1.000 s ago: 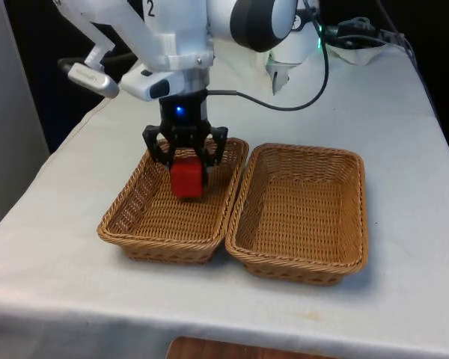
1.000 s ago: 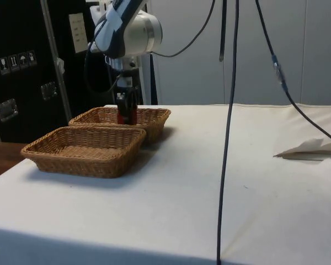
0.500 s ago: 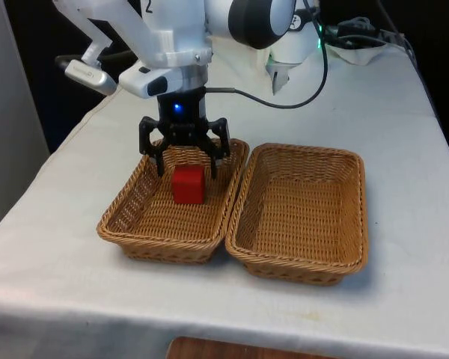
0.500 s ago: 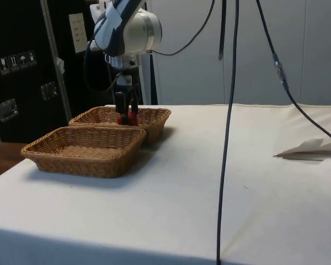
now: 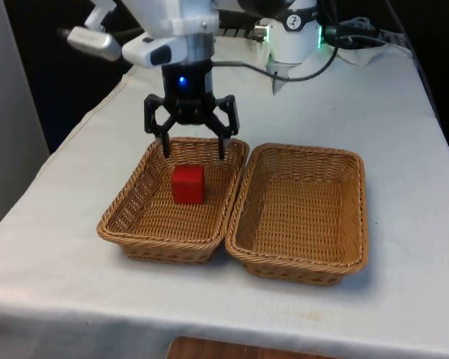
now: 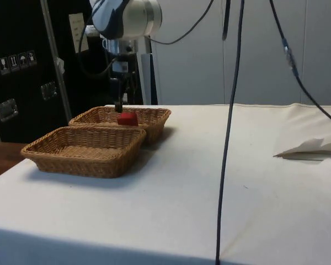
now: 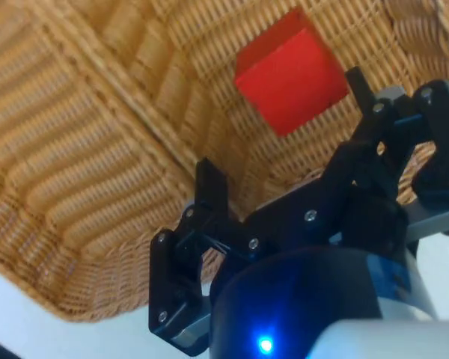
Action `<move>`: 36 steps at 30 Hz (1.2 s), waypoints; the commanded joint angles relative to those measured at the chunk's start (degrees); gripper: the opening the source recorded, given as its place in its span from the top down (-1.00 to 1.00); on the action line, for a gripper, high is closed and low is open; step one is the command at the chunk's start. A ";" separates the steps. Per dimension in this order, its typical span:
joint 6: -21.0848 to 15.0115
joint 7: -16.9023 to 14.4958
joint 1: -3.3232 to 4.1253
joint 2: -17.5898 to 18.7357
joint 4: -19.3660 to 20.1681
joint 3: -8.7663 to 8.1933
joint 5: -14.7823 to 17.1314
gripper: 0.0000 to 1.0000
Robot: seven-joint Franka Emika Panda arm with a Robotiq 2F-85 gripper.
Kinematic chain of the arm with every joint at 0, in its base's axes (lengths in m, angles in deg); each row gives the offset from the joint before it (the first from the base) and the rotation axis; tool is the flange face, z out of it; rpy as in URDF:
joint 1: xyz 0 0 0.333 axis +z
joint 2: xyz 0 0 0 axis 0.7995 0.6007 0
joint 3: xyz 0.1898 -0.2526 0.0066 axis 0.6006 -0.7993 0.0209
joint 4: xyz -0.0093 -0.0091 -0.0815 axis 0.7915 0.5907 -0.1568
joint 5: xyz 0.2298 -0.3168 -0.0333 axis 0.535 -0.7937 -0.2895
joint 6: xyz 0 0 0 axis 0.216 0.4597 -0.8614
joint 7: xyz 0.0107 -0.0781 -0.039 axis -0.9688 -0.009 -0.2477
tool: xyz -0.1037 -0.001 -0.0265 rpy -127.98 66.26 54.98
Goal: Pick up the red cube and place it into the right basket.
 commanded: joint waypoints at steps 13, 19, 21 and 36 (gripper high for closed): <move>-0.57 3.55 2.98 -2.92 2.23 0.80 -1.49 -1.00; -2.52 5.73 5.39 -4.53 4.70 0.92 -2.75 -1.00; -2.81 6.13 5.79 -5.27 5.56 0.97 -3.15 -1.00; -3.09 10.71 7.45 -14.27 12.83 2.06 -10.03 -1.00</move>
